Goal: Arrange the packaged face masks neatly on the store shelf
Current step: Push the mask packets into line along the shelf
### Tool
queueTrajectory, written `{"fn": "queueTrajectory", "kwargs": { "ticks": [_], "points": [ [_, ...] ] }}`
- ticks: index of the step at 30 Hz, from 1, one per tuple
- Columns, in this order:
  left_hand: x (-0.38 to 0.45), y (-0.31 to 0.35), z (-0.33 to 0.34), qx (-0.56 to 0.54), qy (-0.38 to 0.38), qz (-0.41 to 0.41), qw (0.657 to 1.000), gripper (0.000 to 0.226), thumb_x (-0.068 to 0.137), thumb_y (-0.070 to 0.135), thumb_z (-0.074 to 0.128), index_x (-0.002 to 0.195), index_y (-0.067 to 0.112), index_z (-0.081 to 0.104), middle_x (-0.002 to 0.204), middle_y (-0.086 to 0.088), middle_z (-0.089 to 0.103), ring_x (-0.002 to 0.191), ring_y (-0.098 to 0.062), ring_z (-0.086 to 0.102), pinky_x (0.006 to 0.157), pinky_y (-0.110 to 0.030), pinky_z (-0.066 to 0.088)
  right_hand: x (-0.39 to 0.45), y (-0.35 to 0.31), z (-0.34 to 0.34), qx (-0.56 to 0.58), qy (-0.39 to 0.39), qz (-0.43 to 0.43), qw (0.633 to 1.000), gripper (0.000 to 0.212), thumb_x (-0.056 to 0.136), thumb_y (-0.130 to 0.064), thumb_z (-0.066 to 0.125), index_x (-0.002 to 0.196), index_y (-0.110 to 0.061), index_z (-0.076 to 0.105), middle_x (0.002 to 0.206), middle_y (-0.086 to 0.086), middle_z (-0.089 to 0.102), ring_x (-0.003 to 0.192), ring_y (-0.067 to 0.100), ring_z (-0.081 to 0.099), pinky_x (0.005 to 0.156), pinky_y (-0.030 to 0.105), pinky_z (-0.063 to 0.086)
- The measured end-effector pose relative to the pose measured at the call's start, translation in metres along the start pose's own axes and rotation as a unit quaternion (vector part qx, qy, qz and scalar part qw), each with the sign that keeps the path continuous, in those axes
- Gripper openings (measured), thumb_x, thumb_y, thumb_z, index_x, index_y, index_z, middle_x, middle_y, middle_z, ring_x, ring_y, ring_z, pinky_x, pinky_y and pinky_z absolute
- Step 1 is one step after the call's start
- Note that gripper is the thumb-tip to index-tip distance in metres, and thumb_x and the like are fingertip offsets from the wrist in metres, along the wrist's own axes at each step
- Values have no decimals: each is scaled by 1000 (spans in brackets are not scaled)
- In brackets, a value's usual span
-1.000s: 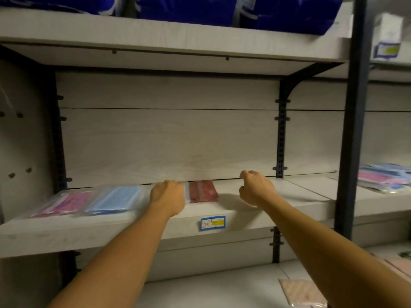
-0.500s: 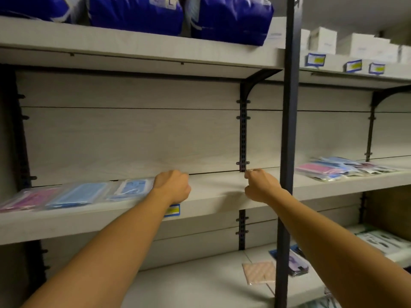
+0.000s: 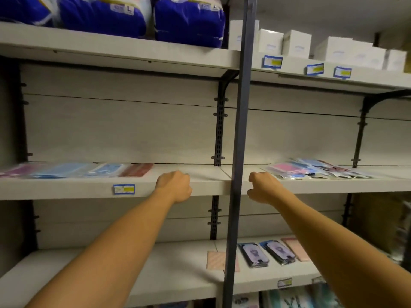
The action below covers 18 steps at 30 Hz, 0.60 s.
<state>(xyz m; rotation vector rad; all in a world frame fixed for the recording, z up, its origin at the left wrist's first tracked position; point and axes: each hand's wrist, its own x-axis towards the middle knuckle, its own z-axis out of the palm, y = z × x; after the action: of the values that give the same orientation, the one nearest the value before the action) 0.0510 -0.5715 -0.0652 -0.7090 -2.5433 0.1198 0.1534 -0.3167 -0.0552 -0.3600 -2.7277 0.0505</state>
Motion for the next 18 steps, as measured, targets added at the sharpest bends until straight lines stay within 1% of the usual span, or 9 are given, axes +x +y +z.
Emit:
{"fn": "queueTrajectory", "kwargs": {
  "ticks": [3,6,9,11,12,15,18],
  "points": [
    [0,37,-6,-6,-5,11,1000,30,98,27,41,112,12,62,114,-10,64,93,-29,62,76,-36,54,-15,37,-5,-12,-12,-1,1000,40,94,-20,64,131,-11,52,122,11,60,99,24,60,88,31,55],
    [6,73,-15,-6,4,26,1000,31,98,26,40,117,12,60,116,-11,64,96,-30,63,70,-34,48,-24,75,-16,-17,-17,17,1000,40,91,-20,63,129,-10,54,124,11,60,101,26,60,90,37,55],
    [16,108,-21,-12,12,50,999,32,98,27,40,119,12,59,115,-11,64,96,-31,63,68,-32,45,-28,107,-28,-23,-15,36,999,41,90,-20,63,129,-11,54,124,10,61,102,26,60,84,32,53],
    [26,129,-26,-27,16,57,998,32,99,27,40,120,12,58,116,-10,64,97,-31,63,70,-33,45,-28,127,-32,-25,-14,46,999,41,90,-20,63,129,-10,54,120,10,62,99,25,60,79,30,51],
    [31,138,-28,-28,17,62,998,32,99,28,40,120,12,58,116,-11,64,97,-31,62,71,-34,46,-28,136,-34,-28,-15,51,998,40,90,-19,63,129,-9,55,118,10,63,97,24,60,78,29,52],
    [47,163,-31,-22,21,80,996,32,98,27,40,119,12,58,113,-12,63,95,-32,61,72,-35,48,-25,160,-34,-33,-17,62,997,37,91,-20,63,127,-9,56,116,10,63,96,23,60,85,33,56],
    [66,182,-33,-41,29,88,995,30,97,26,40,116,13,59,111,-11,64,93,-33,62,74,-37,51,-18,182,-30,-44,-16,72,996,36,92,-21,62,126,-10,55,116,9,62,96,23,59,84,33,55]
  ]
}}
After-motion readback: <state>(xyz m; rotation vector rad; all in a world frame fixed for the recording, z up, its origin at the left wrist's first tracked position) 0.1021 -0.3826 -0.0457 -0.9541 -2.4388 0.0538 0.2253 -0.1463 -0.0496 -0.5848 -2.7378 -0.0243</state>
